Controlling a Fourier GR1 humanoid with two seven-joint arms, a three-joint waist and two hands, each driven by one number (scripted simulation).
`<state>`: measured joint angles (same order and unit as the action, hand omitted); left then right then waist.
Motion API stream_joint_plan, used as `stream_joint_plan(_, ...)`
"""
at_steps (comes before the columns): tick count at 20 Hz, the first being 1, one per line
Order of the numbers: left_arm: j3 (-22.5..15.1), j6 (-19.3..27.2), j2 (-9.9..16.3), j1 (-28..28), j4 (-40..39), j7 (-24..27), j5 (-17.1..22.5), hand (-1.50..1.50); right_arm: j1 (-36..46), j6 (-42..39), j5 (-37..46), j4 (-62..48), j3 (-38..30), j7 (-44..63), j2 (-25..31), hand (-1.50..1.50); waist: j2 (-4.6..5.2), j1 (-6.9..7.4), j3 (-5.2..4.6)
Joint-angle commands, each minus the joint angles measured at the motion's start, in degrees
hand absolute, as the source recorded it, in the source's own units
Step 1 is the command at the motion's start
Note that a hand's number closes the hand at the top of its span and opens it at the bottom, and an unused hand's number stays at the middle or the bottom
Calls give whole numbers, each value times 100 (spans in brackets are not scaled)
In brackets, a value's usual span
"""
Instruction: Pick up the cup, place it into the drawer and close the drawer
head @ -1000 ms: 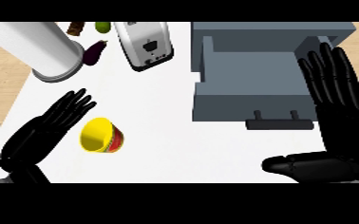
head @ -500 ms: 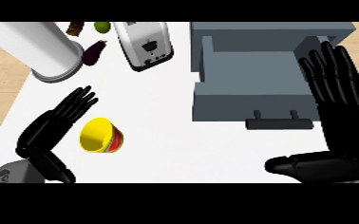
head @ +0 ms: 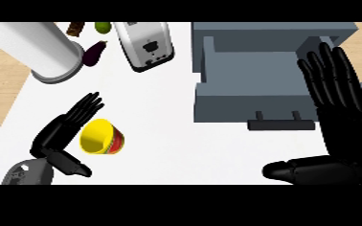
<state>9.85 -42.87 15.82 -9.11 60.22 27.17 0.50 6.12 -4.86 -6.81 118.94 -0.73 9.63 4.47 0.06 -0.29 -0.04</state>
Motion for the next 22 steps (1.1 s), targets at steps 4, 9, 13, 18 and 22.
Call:
stream_joint_plan(4,-130,-243,186,-443,-1195,1243,-314,-150,154,-188,-332,-130,-341,-34,179,-150,7,-19,-1)
stream_joint_plan(9,-247,-47,290,-499,-1729,1828,-448,-150,-228,-211,-247,-7,-159,-177,49,-150,6,-27,-1)
stream_joint_plan(13,-547,279,146,-661,-2255,2284,-751,-150,178,-177,-341,-23,-254,172,176,-150,20,-43,-7)
stream_joint_plan(18,-588,158,367,-897,-2720,2482,-693,-150,-391,-213,-166,186,20,-175,-47,-150,16,-72,-5)
stream_joint_plan(22,-688,72,471,-1141,-3109,2735,-719,-150,-73,-102,-36,51,89,-78,-69,-150,36,-96,-13)
